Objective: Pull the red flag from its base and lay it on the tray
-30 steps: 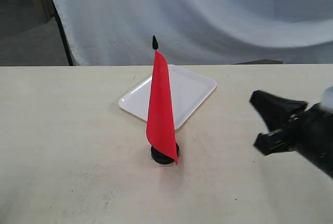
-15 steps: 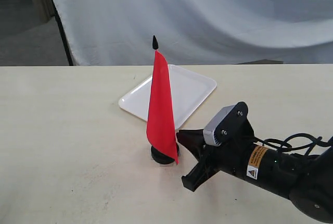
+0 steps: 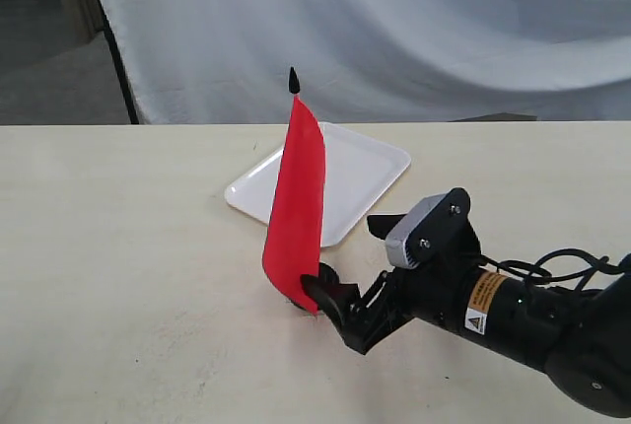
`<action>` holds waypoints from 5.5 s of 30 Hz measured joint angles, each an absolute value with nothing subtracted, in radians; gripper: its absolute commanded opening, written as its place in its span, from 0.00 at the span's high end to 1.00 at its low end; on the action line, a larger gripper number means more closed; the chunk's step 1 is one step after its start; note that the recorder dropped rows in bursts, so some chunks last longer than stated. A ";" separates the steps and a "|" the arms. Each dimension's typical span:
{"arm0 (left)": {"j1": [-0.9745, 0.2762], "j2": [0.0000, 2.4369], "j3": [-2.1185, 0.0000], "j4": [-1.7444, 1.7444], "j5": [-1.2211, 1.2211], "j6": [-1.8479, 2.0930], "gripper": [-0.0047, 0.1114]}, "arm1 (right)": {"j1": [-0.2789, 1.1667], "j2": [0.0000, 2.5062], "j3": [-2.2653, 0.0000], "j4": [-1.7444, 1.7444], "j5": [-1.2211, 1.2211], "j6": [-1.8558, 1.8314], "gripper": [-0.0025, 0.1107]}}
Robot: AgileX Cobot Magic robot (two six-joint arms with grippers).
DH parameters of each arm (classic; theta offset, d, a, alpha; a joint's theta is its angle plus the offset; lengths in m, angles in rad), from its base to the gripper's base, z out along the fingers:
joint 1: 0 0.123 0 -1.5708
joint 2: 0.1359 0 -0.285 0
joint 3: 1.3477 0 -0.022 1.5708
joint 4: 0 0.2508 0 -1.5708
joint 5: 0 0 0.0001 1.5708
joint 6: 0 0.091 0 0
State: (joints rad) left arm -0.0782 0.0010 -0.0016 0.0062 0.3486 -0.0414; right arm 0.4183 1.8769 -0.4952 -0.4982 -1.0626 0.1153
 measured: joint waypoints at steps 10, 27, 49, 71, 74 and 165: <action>-0.078 0.001 -0.002 0.006 0.349 -0.041 0.96 | 0.421 2.032 -0.672 -0.498 -1.063 0.169 0.07; -0.078 0.001 -0.002 0.006 0.349 -0.041 0.96 | 0.469 2.057 -0.754 -0.502 -1.021 0.194 0.98; -0.078 0.001 -0.002 0.006 0.349 -0.041 0.96 | 0.453 1.884 -1.141 -0.366 -0.180 0.783 0.98; -0.078 0.001 -0.002 0.006 0.349 -0.041 0.96 | 0.449 2.237 -1.456 -0.357 -0.010 1.030 0.98; -0.078 0.001 -0.002 0.006 0.349 -0.041 0.96 | 0.449 2.249 -1.456 -0.357 -0.052 1.077 0.98; -0.078 0.001 -0.002 0.006 0.349 -0.041 0.96 | -0.082 0.009 -0.337 0.054 0.510 0.000 0.98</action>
